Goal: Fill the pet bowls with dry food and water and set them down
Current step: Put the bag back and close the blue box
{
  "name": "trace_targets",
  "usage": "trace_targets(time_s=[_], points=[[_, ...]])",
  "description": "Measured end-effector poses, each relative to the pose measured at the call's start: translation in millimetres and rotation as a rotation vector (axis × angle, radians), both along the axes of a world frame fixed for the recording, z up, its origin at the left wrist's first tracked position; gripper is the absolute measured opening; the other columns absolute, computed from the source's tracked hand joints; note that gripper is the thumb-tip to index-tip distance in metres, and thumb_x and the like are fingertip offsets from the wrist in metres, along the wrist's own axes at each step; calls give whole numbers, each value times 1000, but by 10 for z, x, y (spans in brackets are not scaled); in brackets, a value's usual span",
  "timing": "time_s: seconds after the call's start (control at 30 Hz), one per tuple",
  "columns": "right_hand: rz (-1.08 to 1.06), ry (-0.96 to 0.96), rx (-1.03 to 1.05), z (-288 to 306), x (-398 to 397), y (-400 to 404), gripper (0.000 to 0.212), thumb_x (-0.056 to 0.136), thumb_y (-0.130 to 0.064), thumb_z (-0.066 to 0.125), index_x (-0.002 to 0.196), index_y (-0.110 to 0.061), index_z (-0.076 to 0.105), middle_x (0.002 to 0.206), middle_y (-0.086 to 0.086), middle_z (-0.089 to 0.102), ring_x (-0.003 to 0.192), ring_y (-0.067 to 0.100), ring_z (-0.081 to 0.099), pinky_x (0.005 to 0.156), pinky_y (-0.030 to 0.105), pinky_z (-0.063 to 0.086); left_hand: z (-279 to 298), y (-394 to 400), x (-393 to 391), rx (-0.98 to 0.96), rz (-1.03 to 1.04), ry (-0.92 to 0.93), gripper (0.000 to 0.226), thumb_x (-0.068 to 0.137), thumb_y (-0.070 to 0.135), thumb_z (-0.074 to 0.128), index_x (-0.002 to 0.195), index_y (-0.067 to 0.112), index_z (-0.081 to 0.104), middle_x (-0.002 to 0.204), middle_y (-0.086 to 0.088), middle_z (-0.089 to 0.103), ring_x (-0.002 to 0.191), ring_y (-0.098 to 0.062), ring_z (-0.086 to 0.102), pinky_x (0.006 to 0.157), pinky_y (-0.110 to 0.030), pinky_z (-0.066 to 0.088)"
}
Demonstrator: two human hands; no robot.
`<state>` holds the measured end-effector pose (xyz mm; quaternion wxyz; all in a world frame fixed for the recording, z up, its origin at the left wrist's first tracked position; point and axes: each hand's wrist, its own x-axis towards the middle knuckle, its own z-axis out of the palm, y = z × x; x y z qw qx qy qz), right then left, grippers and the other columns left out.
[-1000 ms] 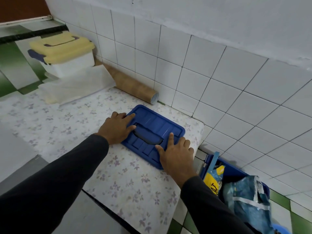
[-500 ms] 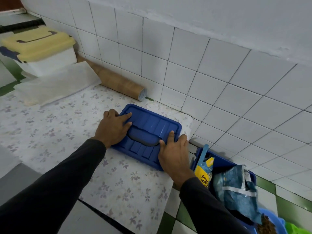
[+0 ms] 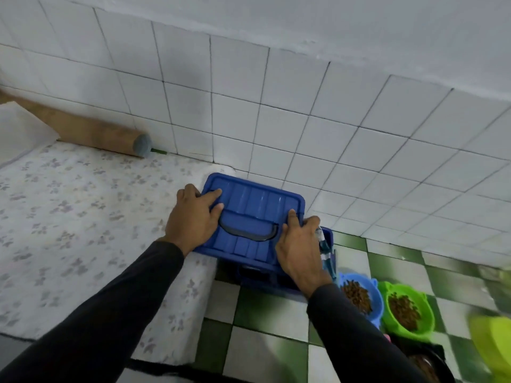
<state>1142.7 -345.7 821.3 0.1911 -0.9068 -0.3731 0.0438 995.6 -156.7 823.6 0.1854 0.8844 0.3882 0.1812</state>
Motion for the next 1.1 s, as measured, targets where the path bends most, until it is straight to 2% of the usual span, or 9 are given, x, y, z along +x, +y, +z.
trace_targets(time_s=[0.03,0.1,0.23,0.33,0.47,0.7,0.8,0.9,1.1], points=[[-18,37,1,12,71,-115,36,94,-5,58,127,10,57,122,32,49,72,35,52,61,34,43,-23,-90,102,0,-16,-7,45,102,38,58,144,23,58,114,-14,48,111,-32,46,84,-49,56],[-91,70,38,21,230,-309,48,98,-11,52,144,-2,45,124,25,39,69,33,53,62,37,52,-94,-254,274,0,-65,-36,40,102,30,60,140,19,63,110,-16,49,106,-34,48,82,-49,56],[-161,90,6,-44,458,-631,57,96,-14,50,152,-15,36,131,18,30,85,39,60,82,41,56,-280,-502,493,-16,-170,4,50,94,3,63,142,14,60,109,-18,49,101,-36,49,85,-47,54],[-171,150,-48,-76,571,-807,66,93,-13,57,154,-18,33,135,15,27,106,39,57,97,40,51,-403,-630,575,-75,-179,50,62,91,-2,62,149,15,52,114,-17,50,102,-34,52,90,-42,52],[-160,189,-102,-195,646,-954,63,95,-12,56,154,-18,33,139,13,27,121,35,47,107,40,45,-556,-688,627,-127,-169,109,62,91,1,65,150,16,51,123,-21,57,102,-35,61,95,-45,55],[-129,198,-161,-392,693,-991,61,96,-11,57,153,-18,35,141,14,30,123,31,44,107,38,43,-684,-753,597,-182,-130,120,61,94,-3,58,152,5,44,120,-19,61,102,-31,61,92,-40,54],[-112,204,-181,-444,736,-968,62,96,-11,57,154,-17,34,141,13,32,123,30,44,107,36,42,-717,-747,600,-179,-125,147,51,94,-6,58,144,-1,53,119,-22,61,98,-33,61,87,-39,53],[-108,186,-190,-495,748,-960,62,95,-13,60,153,-18,37,139,11,35,123,29,42,107,37,44,-763,-713,601,-161,-119,169,50,94,-5,58,144,-1,53,119,-22,58,93,-33,60,83,-39,53],[-123,184,-207,-534,780,-905,58,96,-13,59,151,-18,40,139,11,36,124,28,40,106,35,43,-774,-694,628,-116,-113,195,52,96,-1,58,148,0,50,125,-24,56,101,-35,59,87,-38,49]])
